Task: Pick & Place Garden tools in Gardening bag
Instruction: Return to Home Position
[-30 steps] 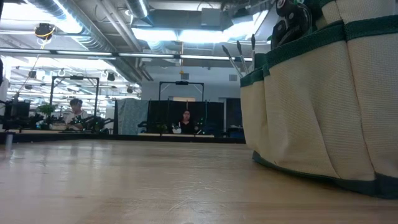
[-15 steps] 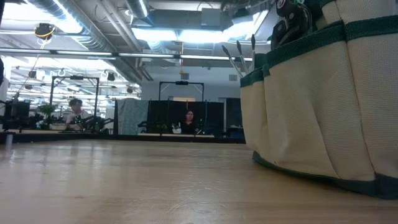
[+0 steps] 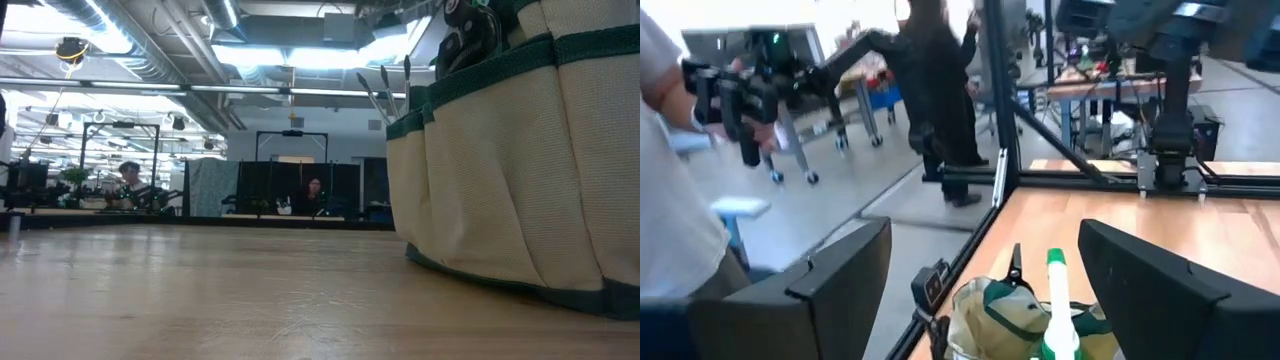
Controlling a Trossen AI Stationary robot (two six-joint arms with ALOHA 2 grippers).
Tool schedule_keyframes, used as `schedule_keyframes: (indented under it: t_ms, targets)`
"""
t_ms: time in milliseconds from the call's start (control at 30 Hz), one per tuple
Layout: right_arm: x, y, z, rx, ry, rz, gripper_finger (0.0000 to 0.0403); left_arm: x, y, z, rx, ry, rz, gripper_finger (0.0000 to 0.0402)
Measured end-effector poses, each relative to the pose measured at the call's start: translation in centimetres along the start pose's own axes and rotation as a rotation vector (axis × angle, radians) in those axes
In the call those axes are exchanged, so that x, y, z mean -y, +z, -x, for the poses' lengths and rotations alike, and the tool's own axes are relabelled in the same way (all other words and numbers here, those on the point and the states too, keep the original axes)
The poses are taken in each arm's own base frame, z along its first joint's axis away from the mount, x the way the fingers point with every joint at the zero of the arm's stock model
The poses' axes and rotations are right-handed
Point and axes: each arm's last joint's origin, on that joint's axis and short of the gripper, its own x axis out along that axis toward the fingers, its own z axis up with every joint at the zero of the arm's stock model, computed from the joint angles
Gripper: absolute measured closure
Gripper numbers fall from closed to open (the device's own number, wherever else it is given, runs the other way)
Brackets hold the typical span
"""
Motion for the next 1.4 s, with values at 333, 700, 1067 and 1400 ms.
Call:
schedule_keyframes:
  t_ms: [333,700,1067,1400]
  targets:
    - [1.9,-4.4,2.1,0.161,0.015,-0.035,0.008,-1.1,-0.3,-0.2,-0.05,0.048,0.01,0.0256]
    - [3.1,-6.4,3.8,0.093,0.01,-0.058,0.008,-2.0,-0.5,-0.4,-0.081,0.081,0.014,0.0256]
    - [3.2,-10.4,1.9,0.039,-0.045,-0.12,0.008,-2.7,-0.4,-0.5,-0.09,0.103,0.007,0.0256]
    - [3.3,-13.4,0.6,0.058,-0.057,-0.122,0.008,-2.8,-0.5,-0.5,-0.099,0.107,0.004,0.0256]
